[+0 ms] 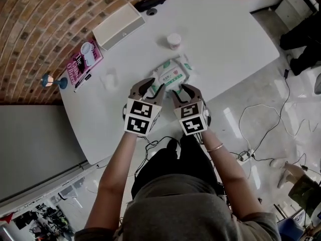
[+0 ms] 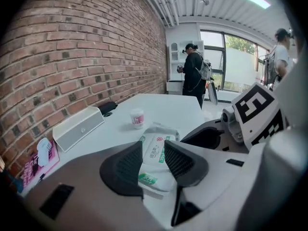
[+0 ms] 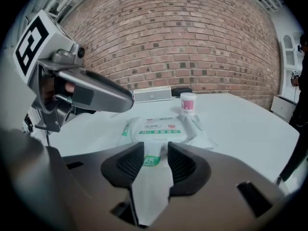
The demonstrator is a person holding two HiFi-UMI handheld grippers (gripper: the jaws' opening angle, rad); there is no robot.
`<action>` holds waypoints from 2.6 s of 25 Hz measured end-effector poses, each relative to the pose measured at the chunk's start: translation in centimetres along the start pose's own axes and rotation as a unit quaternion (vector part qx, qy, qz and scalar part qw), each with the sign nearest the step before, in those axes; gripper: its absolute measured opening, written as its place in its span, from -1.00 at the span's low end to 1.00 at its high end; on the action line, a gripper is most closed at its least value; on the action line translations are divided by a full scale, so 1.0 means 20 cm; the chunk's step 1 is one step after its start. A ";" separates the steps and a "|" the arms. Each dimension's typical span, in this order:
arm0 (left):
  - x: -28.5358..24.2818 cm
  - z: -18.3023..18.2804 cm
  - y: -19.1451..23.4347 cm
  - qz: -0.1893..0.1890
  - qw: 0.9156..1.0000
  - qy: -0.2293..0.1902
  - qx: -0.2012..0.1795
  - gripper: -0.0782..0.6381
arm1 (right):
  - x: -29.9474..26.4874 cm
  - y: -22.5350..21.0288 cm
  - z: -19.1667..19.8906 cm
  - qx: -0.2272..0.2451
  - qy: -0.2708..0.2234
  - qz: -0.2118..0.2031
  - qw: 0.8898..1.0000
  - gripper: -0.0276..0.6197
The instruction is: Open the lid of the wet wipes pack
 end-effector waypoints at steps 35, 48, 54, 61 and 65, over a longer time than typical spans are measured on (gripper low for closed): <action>-0.35 0.06 -0.24 0.119 0.949 0.207 -0.208 -0.31 | -0.03 0.02 0.03 -0.035 -0.031 0.016 0.999 -0.43; -0.36 0.06 -0.24 0.108 0.944 0.217 -0.224 -0.33 | -0.04 0.02 0.03 -0.033 -0.030 0.017 0.999 -0.43; -0.38 0.07 -0.24 0.109 0.944 0.226 -0.217 -0.35 | -0.04 0.02 0.04 -0.029 -0.023 0.021 0.999 -0.43; -0.38 0.09 -0.22 0.098 0.938 0.230 -0.241 -0.43 | -0.04 0.02 0.03 -0.028 -0.024 0.022 0.999 -0.43; -0.38 0.08 -0.23 0.098 0.937 0.227 -0.246 -0.46 | -0.04 0.02 0.03 -0.026 -0.024 0.023 0.999 -0.43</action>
Point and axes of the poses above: the fingertips, and each gripper's own axes: x backward along the fingers, y to its left, z out of its underside, the point moved 2 cm from there along x, backward along the fingers, and after that the axes turned 3 degrees about -y, right-handed, at the moved point
